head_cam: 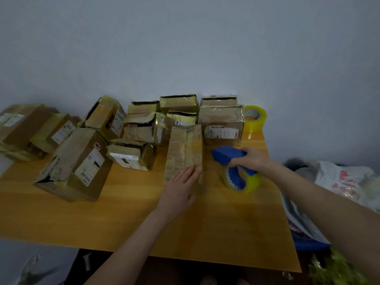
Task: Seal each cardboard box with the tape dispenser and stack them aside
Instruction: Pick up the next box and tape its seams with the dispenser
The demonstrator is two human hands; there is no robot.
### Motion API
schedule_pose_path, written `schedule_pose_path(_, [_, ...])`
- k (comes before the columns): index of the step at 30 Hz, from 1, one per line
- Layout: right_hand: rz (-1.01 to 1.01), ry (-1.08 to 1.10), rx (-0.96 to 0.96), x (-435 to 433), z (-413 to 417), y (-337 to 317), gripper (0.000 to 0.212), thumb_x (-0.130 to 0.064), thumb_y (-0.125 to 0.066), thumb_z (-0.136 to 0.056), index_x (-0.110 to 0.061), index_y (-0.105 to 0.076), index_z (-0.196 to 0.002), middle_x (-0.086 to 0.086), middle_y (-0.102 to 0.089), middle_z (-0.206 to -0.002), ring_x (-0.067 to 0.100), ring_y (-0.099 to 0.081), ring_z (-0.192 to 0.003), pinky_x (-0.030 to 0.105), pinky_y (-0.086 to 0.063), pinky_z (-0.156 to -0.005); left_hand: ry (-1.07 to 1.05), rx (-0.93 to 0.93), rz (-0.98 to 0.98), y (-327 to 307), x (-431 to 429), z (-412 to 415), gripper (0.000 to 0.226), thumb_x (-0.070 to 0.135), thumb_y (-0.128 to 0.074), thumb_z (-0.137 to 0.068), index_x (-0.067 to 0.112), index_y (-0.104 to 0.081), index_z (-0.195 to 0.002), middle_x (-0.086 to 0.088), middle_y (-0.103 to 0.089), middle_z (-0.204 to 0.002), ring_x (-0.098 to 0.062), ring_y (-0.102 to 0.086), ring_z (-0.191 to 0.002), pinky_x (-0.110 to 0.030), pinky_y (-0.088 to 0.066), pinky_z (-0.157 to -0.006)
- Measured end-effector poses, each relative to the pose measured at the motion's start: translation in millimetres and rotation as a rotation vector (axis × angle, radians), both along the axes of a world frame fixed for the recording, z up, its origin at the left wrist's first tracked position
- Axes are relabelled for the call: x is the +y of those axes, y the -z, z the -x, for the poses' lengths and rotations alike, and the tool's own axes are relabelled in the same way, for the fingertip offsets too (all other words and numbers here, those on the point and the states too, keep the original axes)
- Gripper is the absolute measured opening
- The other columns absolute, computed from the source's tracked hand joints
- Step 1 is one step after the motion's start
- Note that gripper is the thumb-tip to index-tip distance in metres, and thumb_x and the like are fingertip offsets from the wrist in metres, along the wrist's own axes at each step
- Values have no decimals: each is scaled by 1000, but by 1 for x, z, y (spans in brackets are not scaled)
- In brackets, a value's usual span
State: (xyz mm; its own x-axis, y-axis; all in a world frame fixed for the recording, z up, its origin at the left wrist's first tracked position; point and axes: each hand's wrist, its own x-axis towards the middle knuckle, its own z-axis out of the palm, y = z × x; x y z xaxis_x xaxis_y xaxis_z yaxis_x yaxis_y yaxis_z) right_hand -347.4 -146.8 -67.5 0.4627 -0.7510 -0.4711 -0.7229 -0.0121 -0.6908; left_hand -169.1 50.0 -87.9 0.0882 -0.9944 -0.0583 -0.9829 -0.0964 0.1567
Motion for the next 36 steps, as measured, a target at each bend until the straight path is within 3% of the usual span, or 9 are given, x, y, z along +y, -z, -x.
schedule_pose_path(5, [-536,509,-290,27,-13,47,53,-37,-76,-80,-7,-59,-121,13,-65,-101,28,-63,-82,36,-53,-66,6,68,18,-3,0,2,77,25,-48,-94,36,8,-147,10,6,-159,-7,4,-147,-30,-3,-121])
schedule_pose_path(9, [-640,545,-319,37,-18,62,51,-49,-68,-84,-11,-61,-117,12,-67,-94,26,-65,-75,32,-52,-52,-90,326,217,-13,9,-7,62,10,-53,-92,28,-32,-147,13,-27,-154,-8,-37,-133,-19,-37,-104])
schedule_pose_path(13, [-336,339,-47,31,-13,47,67,-58,-57,-88,-4,-53,-127,12,-62,-107,27,-59,-92,42,-47,-78,-439,405,507,-18,28,-30,40,-1,-52,-92,12,-57,-130,-4,-58,-131,-17,-55,-118,-26,-44,-101])
schedule_pose_path(17, [182,112,3,51,-29,11,59,-41,-50,-98,-1,-41,-141,18,-55,-133,33,-54,-116,40,-44,-90,-713,460,444,-19,30,-42,36,9,-48,-98,7,-53,-133,-15,-66,-117,-30,-61,-102,-40,-49,-89])
schedule_pose_path(22, [137,-53,-84,112,-76,-3,54,-39,-45,-100,-8,-34,-143,3,-63,-100,9,-60,-78,21,-50,-61,-609,436,297,-15,9,-27,21,18,-45,-100,10,-64,-105,-5,-65,-81,-5,-53,-58,-10,-42,-51])
schedule_pose_path(25, [140,-20,-56,126,-88,-1,68,-36,-39,-102,-4,-8,-153,1,-61,-86,14,-59,-73,27,-48,-57,-657,477,275,-13,0,-25,22,18,-44,-100,9,-65,-97,3,-61,-75,-1,-50,-57,-8,-41,-49])
schedule_pose_path(27, [146,9,-69,123,-87,1,64,-35,-41,-101,-5,-17,-152,3,-63,-94,17,-60,-80,31,-50,-66,-705,551,269,-12,-3,-29,23,20,-46,-100,9,-63,-110,-1,-66,-91,-5,-58,-70,-10,-45,-58])
schedule_pose_path(31, [130,-51,-94,108,-75,6,27,-36,-48,-99,-11,-60,-98,-1,-59,-75,14,-54,-63,30,-45,-58,-824,834,244,-11,5,-43,32,22,-57,-95,4,-59,-121,-9,-66,-112,-17,-63,-98,-35,-55,-87])
schedule_pose_path(36, [267,-76,-25,103,-75,7,37,-39,-49,-97,-16,-51,-68,-3,-49,-57,11,-47,-51,23,-35,-46,-761,694,281,-10,8,-46,16,27,-63,-91,16,-66,-102,14,-59,-80,2,-55,-74,-17,-49,-63])
